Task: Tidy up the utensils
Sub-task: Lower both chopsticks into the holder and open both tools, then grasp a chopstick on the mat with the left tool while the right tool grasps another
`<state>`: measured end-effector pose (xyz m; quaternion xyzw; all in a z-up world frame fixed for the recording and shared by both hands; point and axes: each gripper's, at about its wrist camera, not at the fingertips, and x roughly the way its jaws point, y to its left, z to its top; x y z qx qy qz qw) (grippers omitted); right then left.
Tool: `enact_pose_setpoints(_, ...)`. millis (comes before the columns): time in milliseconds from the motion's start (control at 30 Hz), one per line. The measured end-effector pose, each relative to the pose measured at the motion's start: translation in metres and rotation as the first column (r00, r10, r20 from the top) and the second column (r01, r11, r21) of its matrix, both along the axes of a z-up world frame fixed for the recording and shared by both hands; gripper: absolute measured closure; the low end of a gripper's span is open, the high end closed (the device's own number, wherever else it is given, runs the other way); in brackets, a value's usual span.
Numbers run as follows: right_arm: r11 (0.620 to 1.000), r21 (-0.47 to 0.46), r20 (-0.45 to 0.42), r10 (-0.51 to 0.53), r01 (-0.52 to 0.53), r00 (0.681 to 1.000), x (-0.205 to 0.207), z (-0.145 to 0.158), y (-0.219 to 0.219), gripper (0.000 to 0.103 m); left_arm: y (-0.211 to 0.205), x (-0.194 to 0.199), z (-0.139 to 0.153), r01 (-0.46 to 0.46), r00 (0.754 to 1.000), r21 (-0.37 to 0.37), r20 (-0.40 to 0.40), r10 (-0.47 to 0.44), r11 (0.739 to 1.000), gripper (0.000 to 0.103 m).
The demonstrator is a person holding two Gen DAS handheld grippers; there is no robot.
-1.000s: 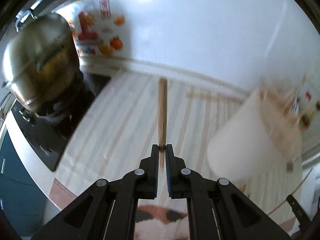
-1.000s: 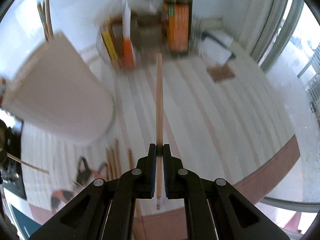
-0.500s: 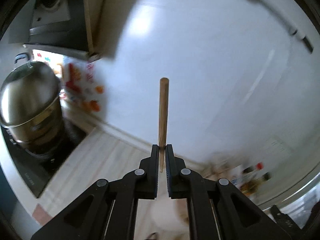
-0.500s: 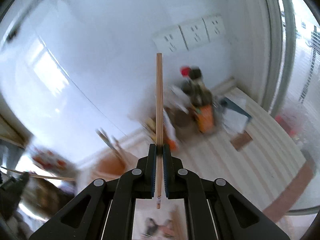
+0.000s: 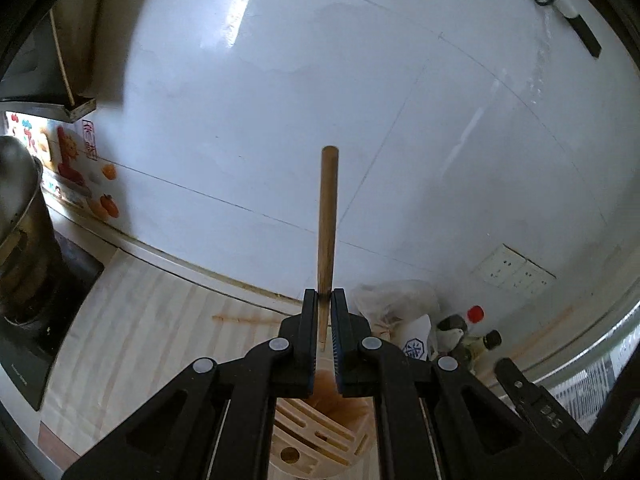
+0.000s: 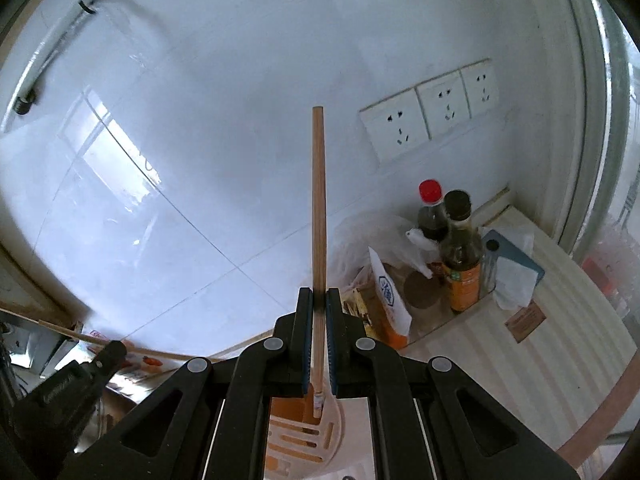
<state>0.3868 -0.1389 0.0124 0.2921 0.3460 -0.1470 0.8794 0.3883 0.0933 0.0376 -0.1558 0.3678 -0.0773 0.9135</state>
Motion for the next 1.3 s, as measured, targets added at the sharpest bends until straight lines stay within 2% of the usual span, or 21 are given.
enact_pose_setpoints(200, 1.000, -0.002, -0.001, 0.021, -0.021, 1.000, 0.006, -0.006, 0.005, 0.096, -0.009, -0.009, 0.004, 0.059, 0.998, 0.074, 0.004, -0.060, 0.996, 0.099)
enact_pose_setpoints(400, 0.999, -0.017, -0.032, 0.047, -0.048, 0.998, 0.020, -0.022, 0.010, 0.096, -0.020, 0.001, -0.025, 0.131, 0.988, 0.110, -0.098, -0.120, 0.985, 0.099)
enact_pose_setpoints(533, 0.993, -0.017, -0.099, 0.112, -0.114, 0.989, 0.034, -0.037, 0.018, 0.096, -0.031, 0.009, -0.041, 0.233, 0.957, 0.138, -0.208, -0.201, 0.963, 0.097)
enact_pose_setpoints(600, 0.988, 0.004, -0.148, 0.153, -0.154, 0.977, 0.039, -0.044, 0.021, 0.094, -0.028, 0.008, -0.041, 0.257, 0.946, 0.137, -0.237, -0.220, 0.957, 0.094)
enact_pose_setpoints(700, 0.989, 0.018, -0.128, 0.147, -0.145, 0.981, 0.028, -0.039, 0.017, 0.073, -0.017, -0.001, -0.030, 0.238, 0.957, 0.161, -0.208, -0.203, 0.958, 0.079)
enact_pose_setpoints(767, 0.991, 0.008, -0.108, 0.133, -0.133, 0.985, 0.017, -0.031, 0.012, 0.070, -0.008, -0.006, -0.020, 0.211, 0.968, 0.191, -0.180, -0.177, 0.959, 0.036)
enact_pose_setpoints(800, 0.992, 0.003, -0.103, 0.126, -0.126, 0.987, 0.009, -0.027, 0.008, 0.070, -0.002, -0.009, -0.016, 0.192, 0.973, 0.195, -0.163, -0.162, 0.962, 0.030)
enact_pose_setpoints(900, 0.994, 0.000, -0.112, 0.105, -0.105, 0.988, -0.012, -0.020, -0.003, 0.063, 0.017, -0.019, -0.009, 0.149, 0.986, 0.218, -0.112, -0.127, 0.965, 0.025)
enact_pose_setpoints(967, 0.996, 0.003, -0.119, 0.093, -0.093, 0.989, -0.026, -0.021, -0.010, 0.057, 0.030, -0.025, -0.012, 0.117, 0.990, 0.234, -0.099, -0.096, 0.965, 0.003)
enact_pose_setpoints(1033, 0.997, 0.018, -0.131, 0.079, -0.078, 0.988, -0.043, -0.026, -0.014, 0.054, 0.042, -0.034, -0.022, 0.087, 0.994, 0.251, -0.081, -0.068, 0.964, 0.000)
enact_pose_setpoints(1167, 0.996, 0.042, -0.168, 0.080, -0.074, 0.983, -0.066, -0.046, -0.016, 0.051, 0.056, -0.038, -0.052, 0.065, 0.990, 0.318, -0.138, -0.021, 0.946, 0.000)
enact_pose_setpoints(1300, 0.992, 0.062, -0.268, 0.122, -0.109, 0.956, -0.078, -0.086, -0.006, 0.051, 0.065, -0.056, -0.088, 0.061, 0.983, 0.333, -0.185, 0.002, 0.941, 0.000)
